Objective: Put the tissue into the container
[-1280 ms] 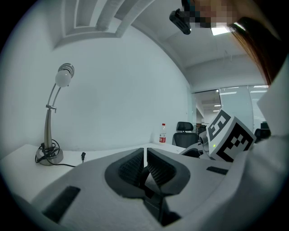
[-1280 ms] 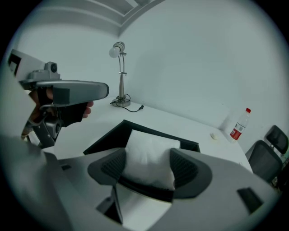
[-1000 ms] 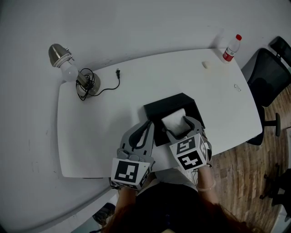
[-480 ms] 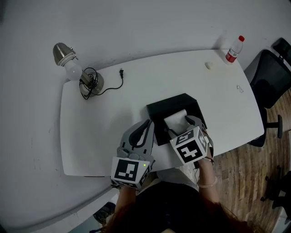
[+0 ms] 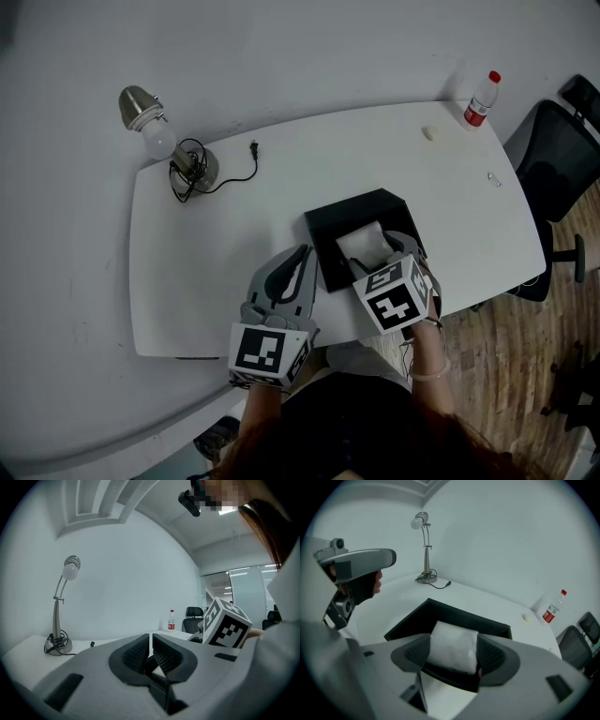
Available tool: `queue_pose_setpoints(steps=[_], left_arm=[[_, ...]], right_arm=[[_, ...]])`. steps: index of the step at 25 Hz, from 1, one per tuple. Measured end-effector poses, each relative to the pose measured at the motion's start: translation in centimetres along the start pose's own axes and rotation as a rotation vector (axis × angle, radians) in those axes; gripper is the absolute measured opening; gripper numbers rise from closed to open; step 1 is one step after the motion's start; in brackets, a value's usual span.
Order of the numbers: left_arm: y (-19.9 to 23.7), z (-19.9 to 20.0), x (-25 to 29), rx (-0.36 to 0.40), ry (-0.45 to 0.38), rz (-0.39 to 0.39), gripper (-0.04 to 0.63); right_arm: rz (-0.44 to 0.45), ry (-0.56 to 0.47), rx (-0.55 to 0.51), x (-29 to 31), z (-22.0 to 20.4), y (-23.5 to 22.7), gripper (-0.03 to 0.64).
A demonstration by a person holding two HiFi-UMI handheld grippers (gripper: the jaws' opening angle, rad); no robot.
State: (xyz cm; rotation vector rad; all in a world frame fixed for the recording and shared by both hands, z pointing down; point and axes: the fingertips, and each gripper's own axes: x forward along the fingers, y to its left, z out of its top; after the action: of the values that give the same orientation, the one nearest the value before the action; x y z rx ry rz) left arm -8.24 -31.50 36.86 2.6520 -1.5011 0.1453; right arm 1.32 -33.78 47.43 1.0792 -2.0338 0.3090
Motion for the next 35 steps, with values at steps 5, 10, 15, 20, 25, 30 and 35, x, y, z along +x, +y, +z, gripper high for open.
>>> queue_pose_setpoints(steps=[5, 10, 15, 20, 25, 30, 35], left_arm=[[-0.4, 0.2, -1.3, 0.006, -0.003, 0.014, 0.041], [-1.1, 0.6, -2.8, 0.021, -0.013, 0.025, 0.04], [-2.0, 0.8, -4.5, 0.032, -0.025, 0.03, 0.041], [-2.8, 1.2, -6.4, 0.04, -0.042, 0.038, 0.041], [-3.9, 1.6, -8.4, 0.049, -0.061, 0.043, 0.041], [-4.8, 1.7, -10.4, 0.051, -0.079, 0.047, 0.041], [-5.7, 1.8, -12.5, 0.052, -0.093, 0.05, 0.041]], right_arm=[[-0.131, -0.11, 0.009, -2.0, 0.9, -1.6, 0.168], [-0.172, -0.186, 0.037, -4.0, 1.2, -2.2, 0.127], [-0.21, -0.248, 0.044, -6.3, 1.3, -1.9, 0.087], [-0.233, -0.315, 0.033, -8.6, 1.6, -0.7, 0.052], [-0.247, -0.363, 0.021, -10.8, 1.4, 0.7, 0.034], [-0.248, -0.42, 0.043, -12.7, 1.1, 2.1, 0.031], [-0.265, -0.465, 0.047, -14.9, 0.7, 3.4, 0.029]])
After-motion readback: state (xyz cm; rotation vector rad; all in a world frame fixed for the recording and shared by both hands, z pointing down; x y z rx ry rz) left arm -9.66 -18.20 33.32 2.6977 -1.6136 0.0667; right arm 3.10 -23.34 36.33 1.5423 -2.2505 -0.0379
